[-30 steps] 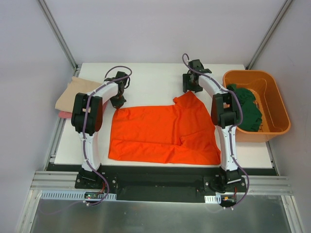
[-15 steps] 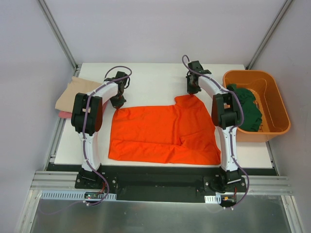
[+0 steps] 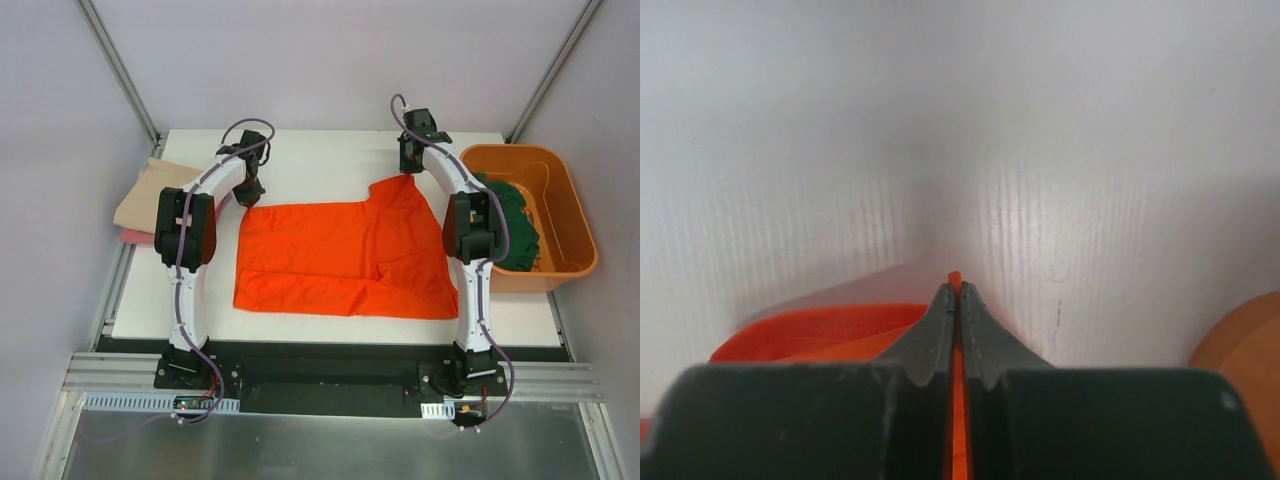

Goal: Fold and stack the t-shirts
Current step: Grap the side of the flattened tshirt furthest away from the robot with both arms, then fold the other side of the tshirt into a rectangle

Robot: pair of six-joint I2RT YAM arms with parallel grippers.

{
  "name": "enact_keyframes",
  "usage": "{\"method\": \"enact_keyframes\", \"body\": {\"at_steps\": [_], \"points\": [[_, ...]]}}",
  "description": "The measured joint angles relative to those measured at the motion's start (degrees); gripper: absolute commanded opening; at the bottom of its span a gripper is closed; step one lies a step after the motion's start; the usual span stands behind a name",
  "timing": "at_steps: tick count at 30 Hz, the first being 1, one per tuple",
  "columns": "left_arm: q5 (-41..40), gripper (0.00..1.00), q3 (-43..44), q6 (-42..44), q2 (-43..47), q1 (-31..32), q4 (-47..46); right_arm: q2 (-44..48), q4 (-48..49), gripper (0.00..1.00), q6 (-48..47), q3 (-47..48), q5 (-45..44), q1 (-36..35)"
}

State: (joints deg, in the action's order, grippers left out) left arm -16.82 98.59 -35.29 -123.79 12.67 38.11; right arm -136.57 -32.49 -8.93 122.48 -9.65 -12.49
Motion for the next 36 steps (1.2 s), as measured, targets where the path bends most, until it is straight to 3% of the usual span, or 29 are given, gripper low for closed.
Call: {"method": "enact_keyframes", "body": {"at_steps": [4, 8, 14, 23, 36], "points": [[1.27, 0.00, 3.02, 1.38, -0.74, 0.00, -0.42, 0.44, 1.14, 0.00, -1.62, -1.03, 0.42, 0.66], [2.21, 0.00, 1.60, 1.84, -0.46, 0.02, -1.46, 5.57, 4.59, 0.00, -1.92, -9.77, 2.05, 0.31], [4.72, 0.00, -11.15, 1.88, 5.92, 0.15, -5.44, 20.74, 10.38, 0.00, -1.62, -28.50, 4.61, -1.25], [6.32, 0.00, -30.62, 1.88, 26.38, 2.99, -14.43, 45.29, 17.09, 0.00, 0.81, -54.95, 6.51, -3.65], [4.09, 0.00, -51.52, 1.62, 46.47, 8.72, -19.87, 68.37, 16.20, 0.00, 1.86, -72.87, 6.23, -3.91]]}}
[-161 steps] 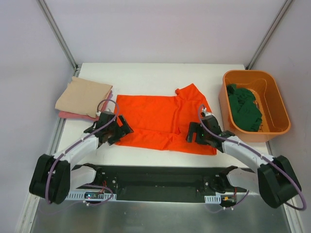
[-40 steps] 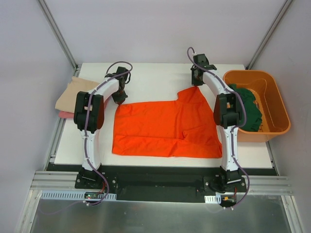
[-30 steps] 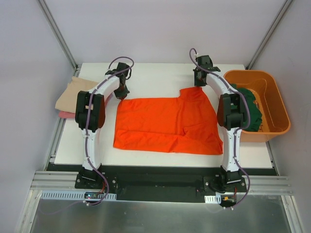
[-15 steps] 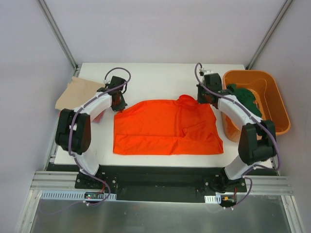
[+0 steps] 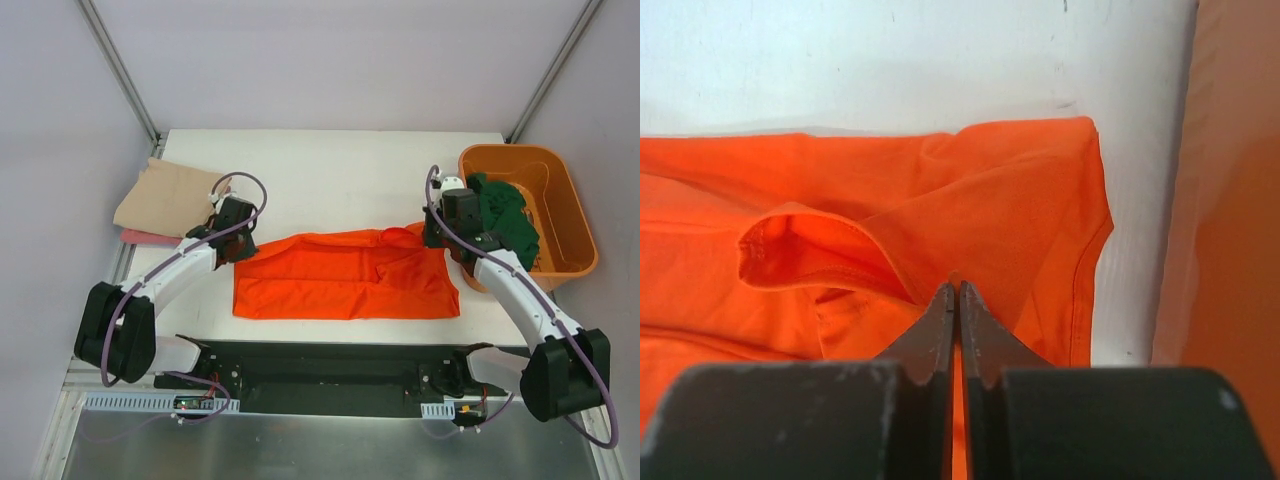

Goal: Fold and stack the t-shirts
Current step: Fold the other side of the tshirt into a rectangle

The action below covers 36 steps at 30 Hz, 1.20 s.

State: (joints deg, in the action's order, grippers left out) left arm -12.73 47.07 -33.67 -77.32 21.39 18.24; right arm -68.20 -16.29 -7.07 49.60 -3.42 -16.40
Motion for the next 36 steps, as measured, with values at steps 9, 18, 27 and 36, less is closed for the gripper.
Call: {"method": "enact_keyframes", "body": {"at_steps": [9, 18, 27, 36], "points": [[-1.31, 0.00, -5.55, -0.46, 4.79, 0.02, -1.05, 5.18, -0.68, 0.00, 0.42, -7.80, -0.24, 0.00], [-1.31, 0.20, -7.74, -1.86, 4.85, 0.02, -1.68, 6.29, -0.22, 0.10, 1.99, -11.45, -0.22, -0.02], [-1.07, 0.99, -9.33, -3.43, 11.61, 0.02, -1.31, 19.37, -6.23, 0.68, 4.28, -17.11, 2.40, -0.55], [4.70, 0.99, -5.42, -3.63, 13.84, 1.36, -1.46, 29.86, -3.02, 0.96, 5.42, -17.49, 15.17, -1.44]]}}
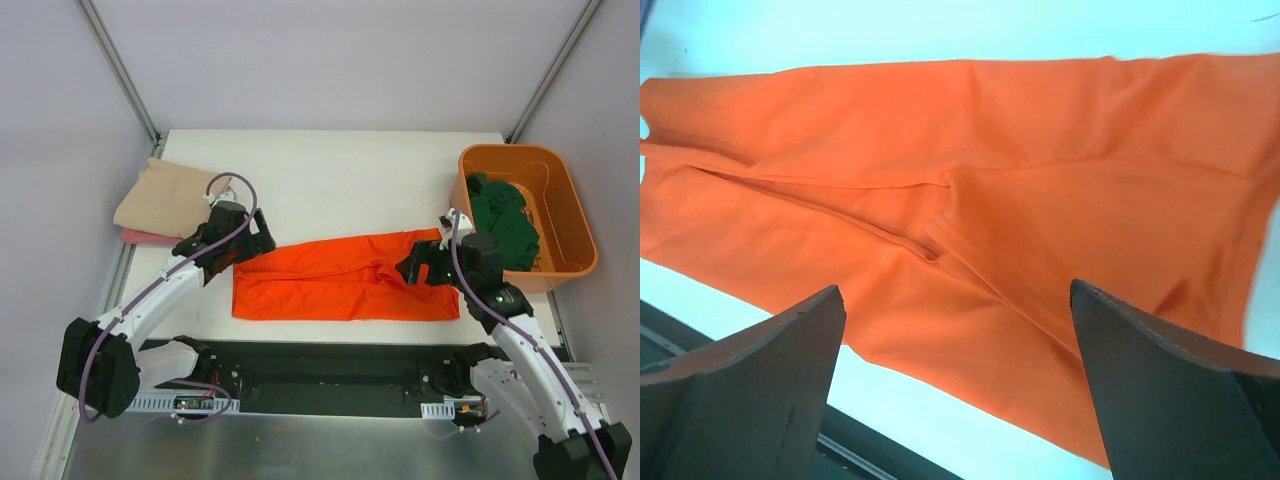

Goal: Fold and stack the t-shirts
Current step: Fold the other side of the tshirt into a rectangle

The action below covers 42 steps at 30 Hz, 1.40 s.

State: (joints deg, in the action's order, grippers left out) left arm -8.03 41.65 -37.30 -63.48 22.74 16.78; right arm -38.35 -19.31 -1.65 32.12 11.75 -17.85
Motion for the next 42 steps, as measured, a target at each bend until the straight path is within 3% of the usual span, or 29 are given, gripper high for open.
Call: {"method": "enact_keyframes", "body": {"at_steps": [7, 11, 16, 24, 30, 37, 42], "points": [[7.85, 0.99, 3.91, 0.02, -13.11, 2.82, -4.02, -22.29, 8.76, 0.96, 6.10, 2.03, 6.25, -1.70], [8.22, 0.99, 3.43, -0.24, -19.50, 2.78, -4.11, -34.88, 10.84, 0.96, 7.67, 5.33, 5.95, -7.17], [6.71, 0.99, 1.14, -1.09, -19.47, 2.78, -4.46, -42.86, 12.04, 0.96, 8.50, 7.02, 5.22, -12.04], [2.12, 0.99, -1.25, -2.67, -16.83, 2.27, -3.30, -41.33, 12.22, 0.96, 8.59, 6.40, 2.05, -13.92], [1.31, 0.99, -2.32, -2.73, -13.70, 2.16, -0.17, -30.58, 8.00, 0.96, 9.05, 4.59, -0.98, -13.92], [3.04, 0.99, -2.34, -2.45, -6.01, 2.82, 1.49, -17.35, 4.87, 0.96, 16.35, 1.66, -5.49, -13.49], [7.19, 0.99, -0.11, -1.68, -9.66, 6.27, 0.09, -17.42, 2.91, 0.96, 21.42, -2.21, -5.53, -12.33]]}}
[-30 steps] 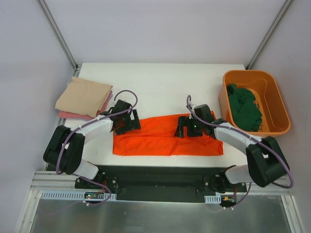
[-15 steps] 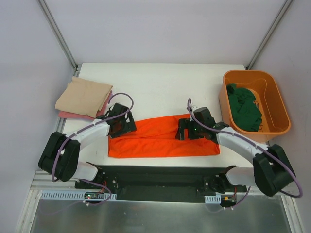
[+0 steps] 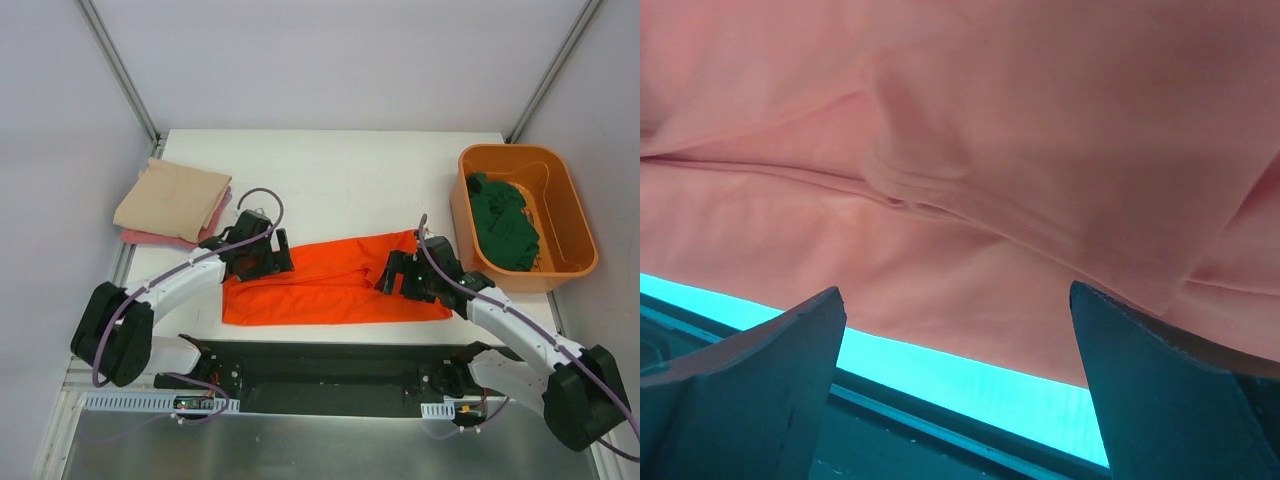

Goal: Fold and stack the t-shirts
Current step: Fold the other side of the tshirt into a rectangle, then rotate the tshirt 90 degrees

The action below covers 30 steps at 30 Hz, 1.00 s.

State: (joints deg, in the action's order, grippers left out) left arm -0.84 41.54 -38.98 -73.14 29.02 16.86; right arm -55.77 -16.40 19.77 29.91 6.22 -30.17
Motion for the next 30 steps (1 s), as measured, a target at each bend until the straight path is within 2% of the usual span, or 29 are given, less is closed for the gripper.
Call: {"method": "enact_keyframes", "body": {"at_steps": [7, 10, 13, 16, 20, 22, 25, 30], "points": [[3.23, 0.99, 0.92, 0.57, -8.83, 2.95, -1.46, -13.94, 1.09, 0.96, 1.16, 2.43, 2.32, 5.62], [3.41, 0.99, 0.39, -0.79, -8.81, 5.60, -3.13, -22.67, 2.86, 0.96, 0.37, 8.17, 5.11, 9.97], [3.41, 0.99, -0.98, -4.48, -8.22, 9.70, -6.40, -33.03, 2.71, 0.96, -1.99, 17.73, 7.50, 12.39], [3.65, 0.99, -1.60, -10.05, -8.44, 15.52, -9.94, -47.45, -0.07, 0.96, -5.77, 34.62, 8.68, 13.79], [3.69, 0.99, 2.10, -16.41, -13.14, 24.06, -12.83, -70.49, -6.08, 0.96, -11.93, 68.52, 9.84, 14.62], [3.89, 0.99, 6.34, -17.73, -17.20, 27.08, -13.62, -78.84, -8.24, 0.96, -14.56, 82.47, 10.19, 14.71], [5.16, 0.99, 11.39, -17.92, -20.83, 29.18, -14.47, -82.71, -11.32, 0.96, -17.73, 90.73, 10.34, 14.69], [5.18, 0.99, 14.67, -16.24, -20.76, 29.00, -15.02, -78.03, -13.18, 0.96, -21.84, 89.24, 10.36, 13.90]]}}
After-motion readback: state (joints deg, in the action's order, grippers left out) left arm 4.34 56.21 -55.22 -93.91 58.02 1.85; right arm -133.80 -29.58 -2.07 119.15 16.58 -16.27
